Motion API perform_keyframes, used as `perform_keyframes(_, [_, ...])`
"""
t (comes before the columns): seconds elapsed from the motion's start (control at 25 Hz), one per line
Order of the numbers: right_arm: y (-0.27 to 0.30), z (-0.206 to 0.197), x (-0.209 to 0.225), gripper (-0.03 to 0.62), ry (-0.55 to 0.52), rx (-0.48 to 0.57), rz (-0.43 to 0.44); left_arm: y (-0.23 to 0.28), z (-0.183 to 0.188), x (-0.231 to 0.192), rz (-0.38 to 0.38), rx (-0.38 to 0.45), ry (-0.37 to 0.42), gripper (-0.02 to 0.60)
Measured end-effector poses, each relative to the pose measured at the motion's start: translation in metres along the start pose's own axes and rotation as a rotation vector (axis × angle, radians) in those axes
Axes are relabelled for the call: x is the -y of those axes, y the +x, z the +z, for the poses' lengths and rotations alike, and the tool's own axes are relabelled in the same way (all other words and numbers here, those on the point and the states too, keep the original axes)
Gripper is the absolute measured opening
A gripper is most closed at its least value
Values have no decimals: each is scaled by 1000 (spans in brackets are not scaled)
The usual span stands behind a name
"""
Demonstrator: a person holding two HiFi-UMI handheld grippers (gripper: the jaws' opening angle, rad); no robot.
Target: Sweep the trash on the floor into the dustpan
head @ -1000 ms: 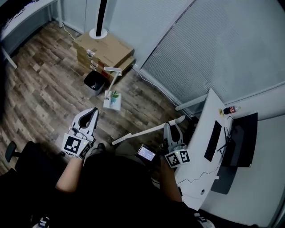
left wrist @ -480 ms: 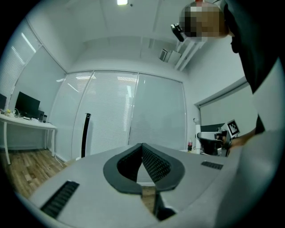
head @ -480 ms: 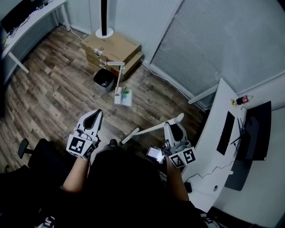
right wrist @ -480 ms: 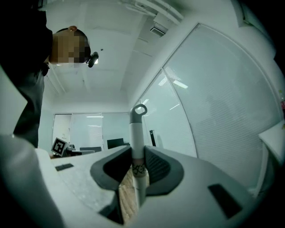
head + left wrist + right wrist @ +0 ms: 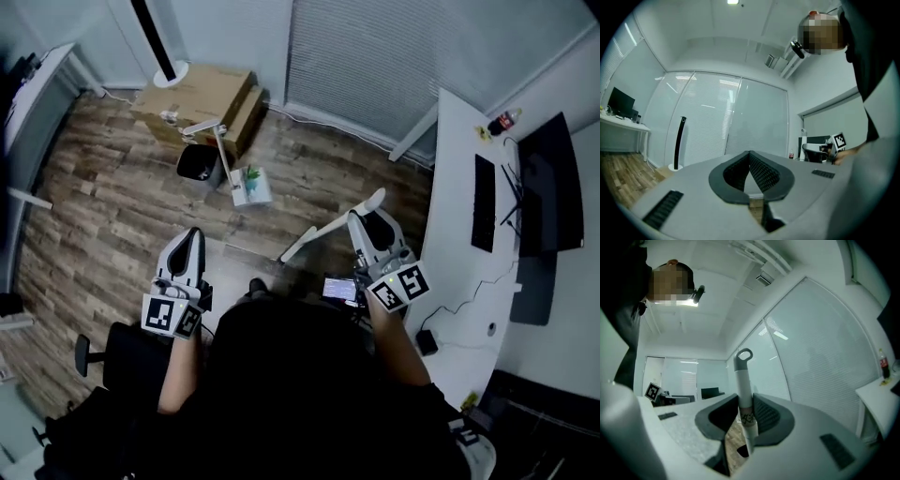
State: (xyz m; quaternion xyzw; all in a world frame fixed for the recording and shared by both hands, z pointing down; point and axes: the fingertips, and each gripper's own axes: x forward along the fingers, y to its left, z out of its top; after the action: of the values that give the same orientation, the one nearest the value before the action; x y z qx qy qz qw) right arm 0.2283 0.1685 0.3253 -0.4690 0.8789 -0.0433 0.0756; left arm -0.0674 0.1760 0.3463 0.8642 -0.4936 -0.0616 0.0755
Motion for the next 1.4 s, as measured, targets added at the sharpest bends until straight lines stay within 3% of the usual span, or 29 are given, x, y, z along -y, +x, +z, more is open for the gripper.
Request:
perform_keyframes(0.16, [-18,5,22,97,-15,15,-52,11,5,24,-55,9,-40,-5])
perform_keyframes(0.4, [-33,-3,55,97,-34,11,-151,19,-3,29,-75,-33,44,-5])
perform_keyframes(0.6, [-44,-9,60,97,-47,-7,-163,26,-4,36,-38,-50,89,-5])
perform_keyframes(0.8, [-55,-11,70,97,-43,-9,-177,32,-6,36,6,-39,82,-5])
perform_keyframes(1.04, [-59,-13,76,94,-40,-10,-164,44,-14,54,-60,-50,46,-5])
perform_keyframes(1.28, [-69,-22,81,94,-20,-11,-153,51,-31,70,-74,-101,47,-5])
perform_keyframes(1.4, [-74,-27,87,94,-1,-12,-155,57,-28,79,-86,-82,23,-5])
